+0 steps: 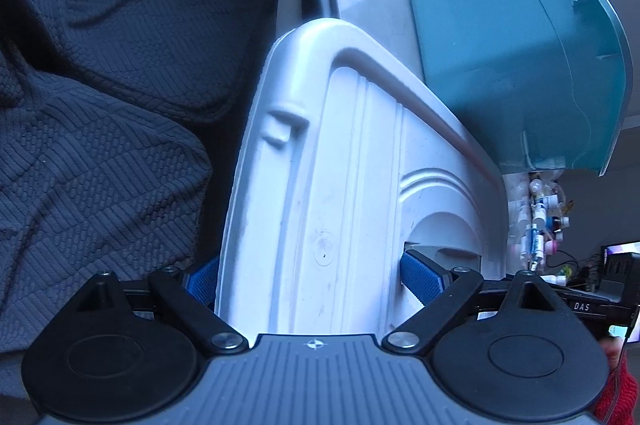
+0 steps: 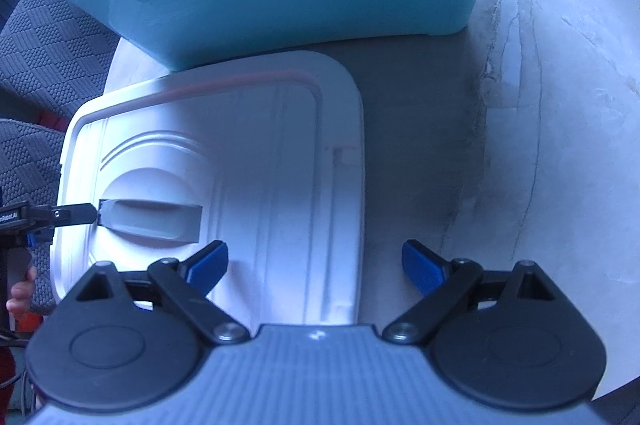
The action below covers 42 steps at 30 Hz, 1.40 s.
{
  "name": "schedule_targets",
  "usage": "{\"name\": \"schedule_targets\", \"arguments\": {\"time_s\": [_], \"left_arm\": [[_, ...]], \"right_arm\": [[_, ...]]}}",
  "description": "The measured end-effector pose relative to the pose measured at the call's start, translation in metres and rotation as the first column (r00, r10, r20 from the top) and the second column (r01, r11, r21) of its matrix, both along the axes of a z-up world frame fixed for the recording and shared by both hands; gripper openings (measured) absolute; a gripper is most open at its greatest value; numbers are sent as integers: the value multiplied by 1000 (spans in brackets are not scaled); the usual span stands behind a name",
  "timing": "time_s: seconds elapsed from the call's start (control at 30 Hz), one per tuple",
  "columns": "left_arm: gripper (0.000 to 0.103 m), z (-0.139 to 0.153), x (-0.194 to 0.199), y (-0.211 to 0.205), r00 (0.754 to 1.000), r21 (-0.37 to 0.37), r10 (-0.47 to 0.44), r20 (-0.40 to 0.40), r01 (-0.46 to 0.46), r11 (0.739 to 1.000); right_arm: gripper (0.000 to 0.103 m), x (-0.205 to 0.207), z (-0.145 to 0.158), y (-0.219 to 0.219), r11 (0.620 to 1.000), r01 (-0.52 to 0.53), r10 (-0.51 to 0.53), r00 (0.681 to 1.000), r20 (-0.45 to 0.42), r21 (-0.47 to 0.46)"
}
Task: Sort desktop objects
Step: 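Grip the lid rim with the left tool while the right tool holds the handle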
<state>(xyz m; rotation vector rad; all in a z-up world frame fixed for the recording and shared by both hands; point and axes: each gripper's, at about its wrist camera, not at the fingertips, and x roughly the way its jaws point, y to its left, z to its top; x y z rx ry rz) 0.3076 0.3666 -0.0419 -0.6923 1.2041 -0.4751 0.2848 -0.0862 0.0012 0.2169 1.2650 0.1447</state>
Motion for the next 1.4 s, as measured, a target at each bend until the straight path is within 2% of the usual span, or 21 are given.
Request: {"name": "schedule_targets", "arguments": {"time_s": [0.03, 0.1, 0.33, 0.67, 0.73, 1.0, 1.1, 1.27, 1.4], "left_arm": [[91, 2, 0, 1, 1000, -13, -4, 5, 4, 1000], [78, 0, -1, 4, 1000, -64, -3, 4, 3, 998], [77, 0, -2, 3, 999, -77, -27, 19, 29, 997], [75, -21, -1, 13, 999, -197, -36, 17, 38, 980], [75, -21, -3, 15, 999, -195, -30, 19, 33, 980], [73, 3, -13, 15, 1000, -68, -16, -13, 15, 998], [73, 5, -10, 16, 1000, -50, -23, -13, 23, 998], [76, -12, -11, 34, 999, -112, 17, -45, -22, 993], [77, -17, -11, 37, 999, -130, 14, -42, -20, 991]], "right_arm": [[94, 0, 1, 1, 1000, -2, 2, 1000, 1, -7], [94, 0, 2, 2, 1000, -6, 7, 1000, 4, -18], [94, 1, 6, 7, 1000, -11, 11, 1000, 11, -14], [94, -1, 5, 6, 1000, 5, -5, 1000, 1, -26], [94, -2, 4, 5, 1000, 7, -7, 1000, -4, -27], [94, 0, 10, 8, 1000, 0, 0, 1000, 7, -12], [94, 2, 11, 9, 1000, -6, 6, 1000, 6, -7], [94, 4, 11, 16, 1000, -27, 27, 1000, 5, -10], [94, 2, 11, 21, 999, -47, 47, 999, 7, 15]]}}
